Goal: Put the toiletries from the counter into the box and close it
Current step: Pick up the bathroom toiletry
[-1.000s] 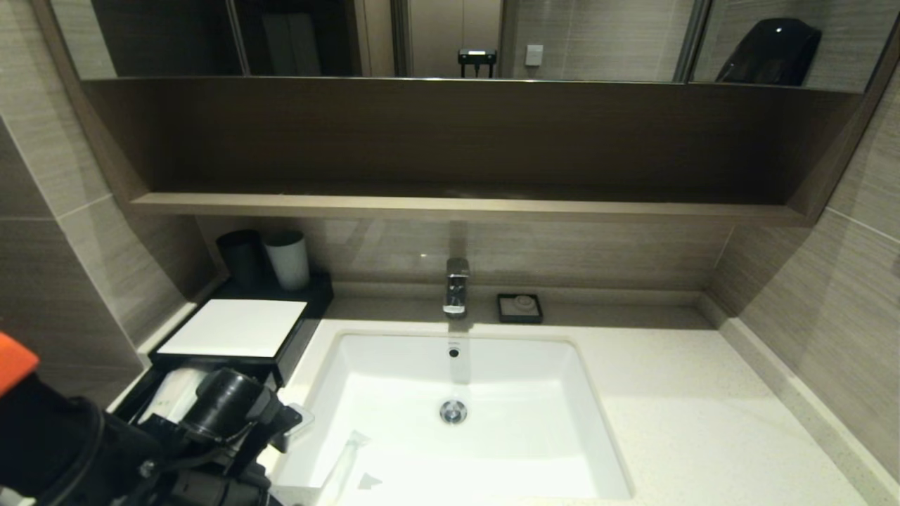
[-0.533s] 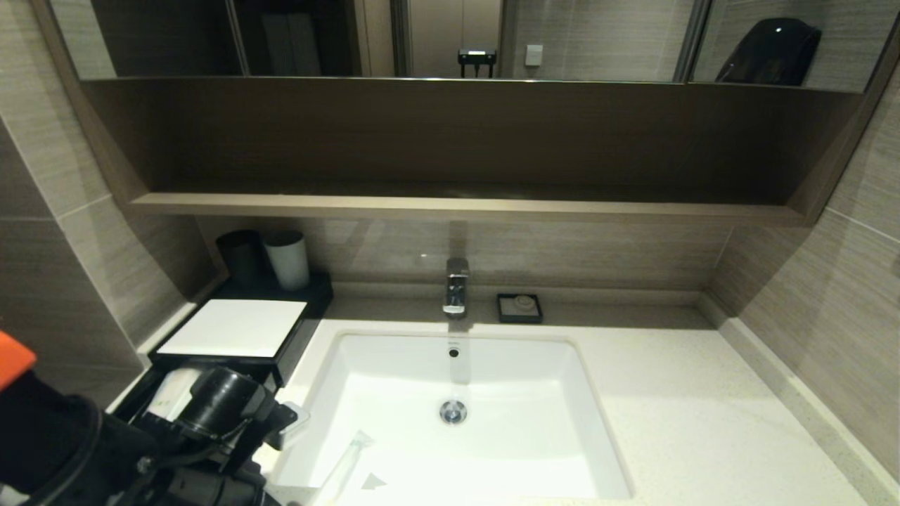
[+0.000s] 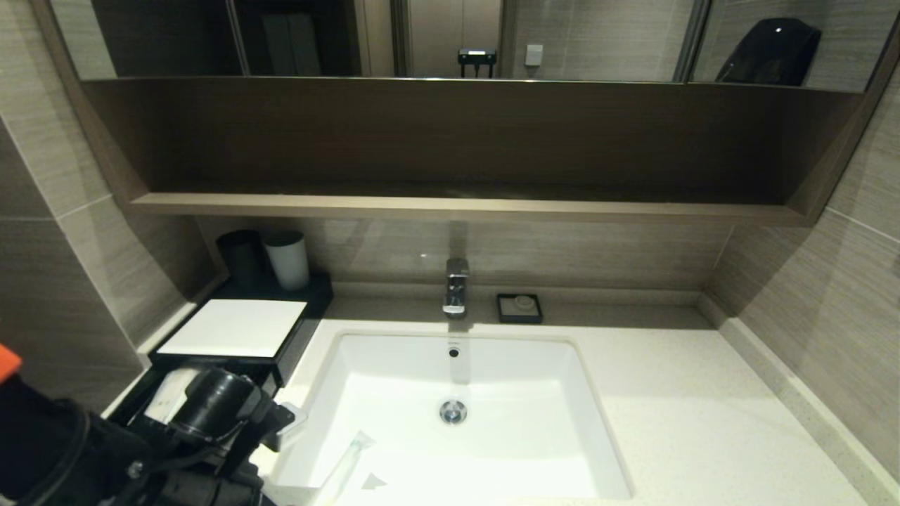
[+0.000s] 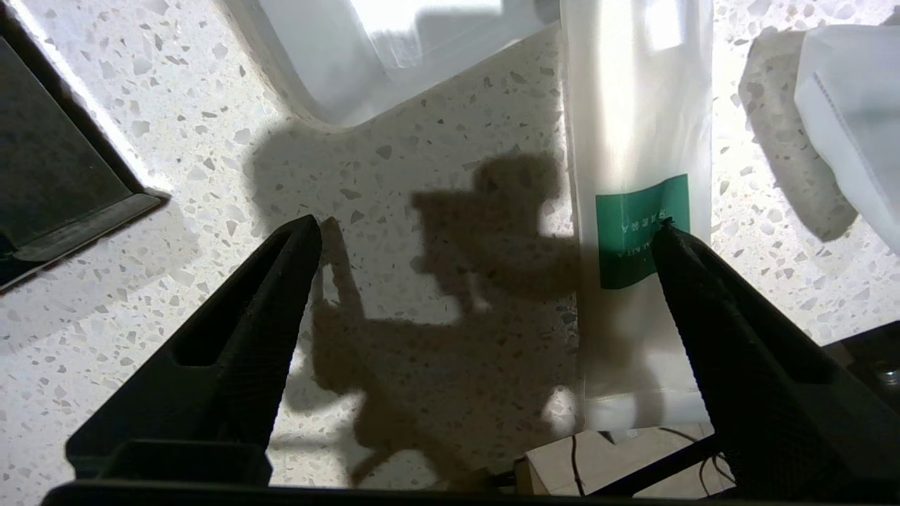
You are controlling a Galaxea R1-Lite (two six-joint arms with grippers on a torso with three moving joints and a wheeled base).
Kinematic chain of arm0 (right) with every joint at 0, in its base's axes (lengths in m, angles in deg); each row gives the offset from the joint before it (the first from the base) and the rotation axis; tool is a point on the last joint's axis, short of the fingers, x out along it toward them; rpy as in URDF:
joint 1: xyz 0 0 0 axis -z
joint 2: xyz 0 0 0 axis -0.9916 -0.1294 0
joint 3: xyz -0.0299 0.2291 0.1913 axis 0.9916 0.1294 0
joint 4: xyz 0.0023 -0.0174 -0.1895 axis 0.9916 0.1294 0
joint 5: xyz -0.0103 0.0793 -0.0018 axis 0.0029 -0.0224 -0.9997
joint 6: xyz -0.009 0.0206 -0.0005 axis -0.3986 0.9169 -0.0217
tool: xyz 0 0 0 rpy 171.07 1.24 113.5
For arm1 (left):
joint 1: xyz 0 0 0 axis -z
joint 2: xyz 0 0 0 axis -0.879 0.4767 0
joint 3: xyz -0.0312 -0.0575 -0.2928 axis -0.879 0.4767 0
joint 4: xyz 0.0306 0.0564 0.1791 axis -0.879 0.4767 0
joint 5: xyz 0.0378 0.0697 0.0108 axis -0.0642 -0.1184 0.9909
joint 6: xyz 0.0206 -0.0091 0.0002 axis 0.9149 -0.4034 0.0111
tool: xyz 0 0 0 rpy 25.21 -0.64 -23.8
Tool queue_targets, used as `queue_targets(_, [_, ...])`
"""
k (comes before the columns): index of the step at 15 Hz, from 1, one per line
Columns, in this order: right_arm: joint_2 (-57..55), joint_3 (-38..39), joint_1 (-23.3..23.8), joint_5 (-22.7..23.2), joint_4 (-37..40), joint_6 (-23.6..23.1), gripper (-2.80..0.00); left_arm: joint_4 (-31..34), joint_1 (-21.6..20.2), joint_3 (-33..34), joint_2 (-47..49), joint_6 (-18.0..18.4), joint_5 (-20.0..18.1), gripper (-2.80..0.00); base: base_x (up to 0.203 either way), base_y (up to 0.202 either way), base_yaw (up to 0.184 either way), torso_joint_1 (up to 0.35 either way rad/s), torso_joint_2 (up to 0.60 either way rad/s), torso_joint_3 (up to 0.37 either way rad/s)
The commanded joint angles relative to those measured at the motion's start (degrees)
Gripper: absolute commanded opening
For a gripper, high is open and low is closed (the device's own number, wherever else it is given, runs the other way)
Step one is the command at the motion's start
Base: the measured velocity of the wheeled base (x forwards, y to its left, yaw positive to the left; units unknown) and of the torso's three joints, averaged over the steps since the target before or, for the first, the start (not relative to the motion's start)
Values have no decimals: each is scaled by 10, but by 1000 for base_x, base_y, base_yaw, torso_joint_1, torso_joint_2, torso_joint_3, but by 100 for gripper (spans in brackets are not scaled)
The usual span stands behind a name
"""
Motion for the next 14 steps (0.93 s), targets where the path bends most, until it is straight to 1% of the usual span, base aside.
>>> queue_targets(1, [0,0,0,0,0,0,-280,-1,0,2,-7,1,0,0,0,0,0,0,0,0])
queue_targets(10, [0,0,0,0,0,0,-280,-1,0,16,-8,29,-1,0,0,0,0,0,0,0])
queue_targets(14, [0,0,0,0,0,0,-280,-1,0,15,1,30,0,0,0,0,0,0,0,0])
